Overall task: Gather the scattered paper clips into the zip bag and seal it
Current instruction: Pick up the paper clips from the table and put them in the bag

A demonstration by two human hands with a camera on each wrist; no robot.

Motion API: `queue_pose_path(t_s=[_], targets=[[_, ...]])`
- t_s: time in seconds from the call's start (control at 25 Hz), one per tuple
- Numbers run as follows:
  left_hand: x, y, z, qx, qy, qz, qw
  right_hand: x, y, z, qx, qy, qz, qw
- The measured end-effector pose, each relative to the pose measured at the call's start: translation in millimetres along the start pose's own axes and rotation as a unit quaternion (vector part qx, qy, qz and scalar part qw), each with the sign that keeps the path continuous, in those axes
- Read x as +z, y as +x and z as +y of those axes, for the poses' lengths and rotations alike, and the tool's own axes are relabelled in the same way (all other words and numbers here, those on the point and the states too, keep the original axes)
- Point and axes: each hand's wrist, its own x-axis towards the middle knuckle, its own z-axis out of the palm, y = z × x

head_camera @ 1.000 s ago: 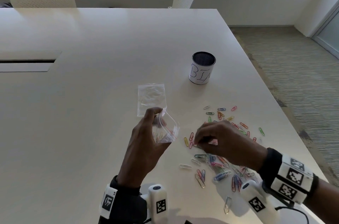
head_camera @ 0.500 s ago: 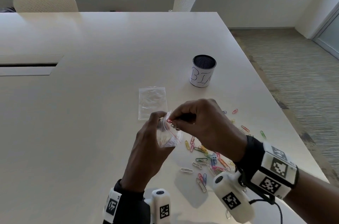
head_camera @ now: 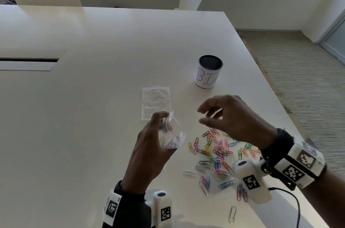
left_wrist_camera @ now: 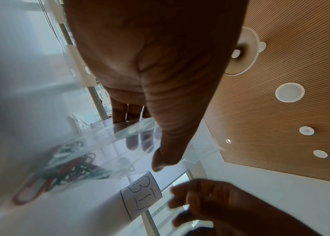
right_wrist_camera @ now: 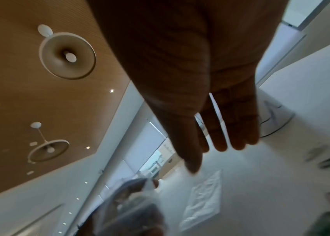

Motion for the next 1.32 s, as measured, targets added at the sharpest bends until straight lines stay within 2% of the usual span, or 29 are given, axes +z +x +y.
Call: queue_pose_path(t_s=[0.12,0.28,0.48,1.04,1.32], targets=[[0.1,1.0,-2.2,-0.002,-0.004,-0.001,1.0,5.3,-11.2,26.3,0.05,-0.139,-0.126,0.981],[1.2,2.0,-1.8,-0.002,-0.011,-0.002,1.0,23.4,-25.3,40.5,0.072,-0.231,-0.175,0.954],[-0.3,1.8,-0.9,0.001,-0.013,-0.002,1.0,36.7,-28.2,40.7,0.075,-0.203,-0.161,0.963],[-1.0,-1.0,-1.5,-0.005,-0.024,0.004,1.0,57.7,-33.4,33.9,0.014,-0.162,-0.105,0.981],[-1.4,-2.3,-3.5,-0.005,-0.017,0.005,1.0,44.3,-30.7,47.1,0.035,-0.079,-0.041,0.995]])
